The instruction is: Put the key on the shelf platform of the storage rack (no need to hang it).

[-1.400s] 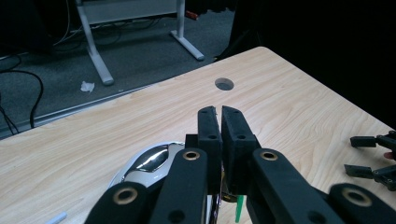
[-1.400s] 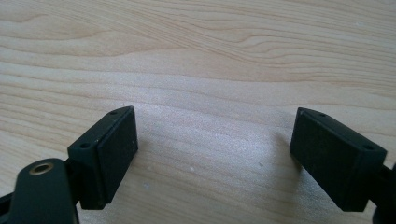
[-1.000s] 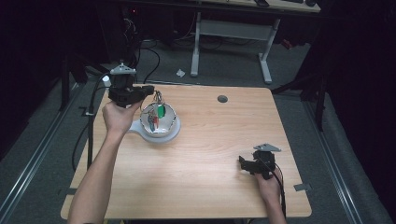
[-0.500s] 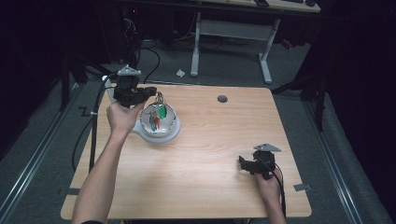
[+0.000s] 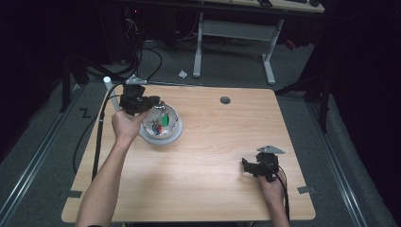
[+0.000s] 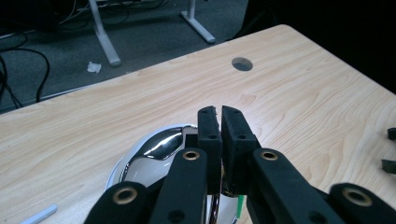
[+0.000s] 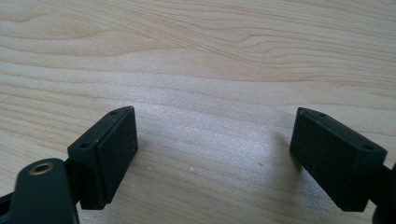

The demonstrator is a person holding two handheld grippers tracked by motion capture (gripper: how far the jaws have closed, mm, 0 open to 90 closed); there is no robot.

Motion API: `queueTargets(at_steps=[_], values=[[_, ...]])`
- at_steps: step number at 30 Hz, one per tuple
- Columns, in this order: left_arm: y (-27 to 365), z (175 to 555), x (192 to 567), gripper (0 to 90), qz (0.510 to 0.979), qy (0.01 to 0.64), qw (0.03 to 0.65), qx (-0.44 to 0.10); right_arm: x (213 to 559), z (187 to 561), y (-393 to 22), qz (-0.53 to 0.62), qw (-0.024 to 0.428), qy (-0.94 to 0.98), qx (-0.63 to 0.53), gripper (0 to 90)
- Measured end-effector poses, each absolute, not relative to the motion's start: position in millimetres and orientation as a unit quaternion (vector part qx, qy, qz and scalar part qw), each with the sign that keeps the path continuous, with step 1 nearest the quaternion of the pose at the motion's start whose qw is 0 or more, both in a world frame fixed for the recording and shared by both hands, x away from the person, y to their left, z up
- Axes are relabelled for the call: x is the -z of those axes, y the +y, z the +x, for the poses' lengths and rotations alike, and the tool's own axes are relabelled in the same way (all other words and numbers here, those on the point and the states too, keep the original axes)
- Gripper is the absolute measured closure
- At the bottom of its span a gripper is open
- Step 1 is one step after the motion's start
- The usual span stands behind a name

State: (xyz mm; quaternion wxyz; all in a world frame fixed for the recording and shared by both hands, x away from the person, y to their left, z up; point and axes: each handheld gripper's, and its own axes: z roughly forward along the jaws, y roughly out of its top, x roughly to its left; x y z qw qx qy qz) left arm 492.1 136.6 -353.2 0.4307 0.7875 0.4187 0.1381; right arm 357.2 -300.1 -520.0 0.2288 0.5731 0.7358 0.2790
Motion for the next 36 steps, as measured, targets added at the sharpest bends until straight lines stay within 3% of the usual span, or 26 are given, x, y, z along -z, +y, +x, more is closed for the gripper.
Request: queueTargets(at_steps=[36], values=[[129, 498, 408, 90.0, 0.798, 0.442, 0.39, -0.127, 520, 357, -300, 0.573, 0.229, 0.736, -0.279, 15.1]])
